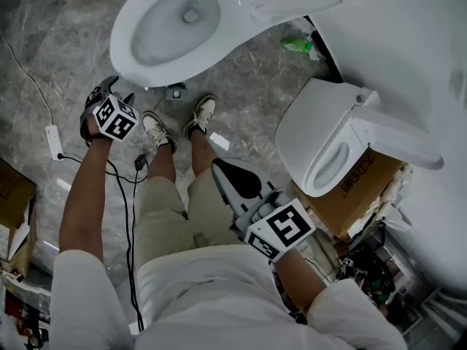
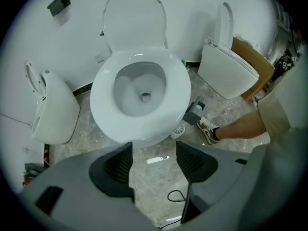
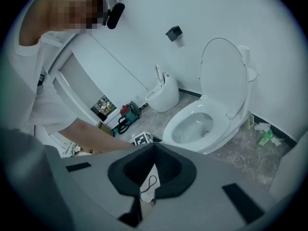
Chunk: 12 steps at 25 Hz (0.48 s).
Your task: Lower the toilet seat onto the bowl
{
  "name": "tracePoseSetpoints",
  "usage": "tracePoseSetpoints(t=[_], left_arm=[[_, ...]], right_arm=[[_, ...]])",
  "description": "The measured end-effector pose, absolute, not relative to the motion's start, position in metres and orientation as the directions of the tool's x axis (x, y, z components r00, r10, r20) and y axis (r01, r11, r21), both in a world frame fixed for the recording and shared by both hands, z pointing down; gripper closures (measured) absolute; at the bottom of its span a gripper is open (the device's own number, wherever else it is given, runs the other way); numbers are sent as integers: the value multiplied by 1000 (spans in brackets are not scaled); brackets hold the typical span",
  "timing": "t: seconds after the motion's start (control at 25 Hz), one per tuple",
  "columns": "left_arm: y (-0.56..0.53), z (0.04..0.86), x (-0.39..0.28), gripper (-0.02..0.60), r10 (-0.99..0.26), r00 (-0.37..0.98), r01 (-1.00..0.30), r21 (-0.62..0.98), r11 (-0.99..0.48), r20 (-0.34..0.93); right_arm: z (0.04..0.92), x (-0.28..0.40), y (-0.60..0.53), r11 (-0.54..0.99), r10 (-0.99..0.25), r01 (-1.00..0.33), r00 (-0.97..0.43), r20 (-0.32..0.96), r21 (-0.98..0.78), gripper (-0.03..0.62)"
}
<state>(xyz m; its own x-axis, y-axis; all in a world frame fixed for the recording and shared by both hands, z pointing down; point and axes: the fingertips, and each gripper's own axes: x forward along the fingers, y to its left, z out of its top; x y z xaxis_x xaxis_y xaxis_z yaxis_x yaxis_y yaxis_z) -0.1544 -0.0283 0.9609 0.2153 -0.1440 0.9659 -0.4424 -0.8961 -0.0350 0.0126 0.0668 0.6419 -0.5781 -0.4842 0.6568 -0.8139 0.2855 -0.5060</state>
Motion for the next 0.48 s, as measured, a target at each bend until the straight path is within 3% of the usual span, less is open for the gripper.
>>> tracePoseSetpoints(t=[0.16, 0.32, 0.48], left_arm=[[-30, 926, -164, 318, -183, 246, -509, -34, -860, 952], [-28, 888, -175, 505, -208, 281, -566, -13, -824, 937], [-35, 834, -176, 569, -285, 345, -702, 44, -711, 894]], right_arm=[[620, 15, 53, 302, -515, -814, -577, 634, -496, 597], [585, 8, 35, 340, -555, -813, -579, 598, -472, 595], [536, 5, 28, 369, -592, -821, -569, 570, -436, 595]])
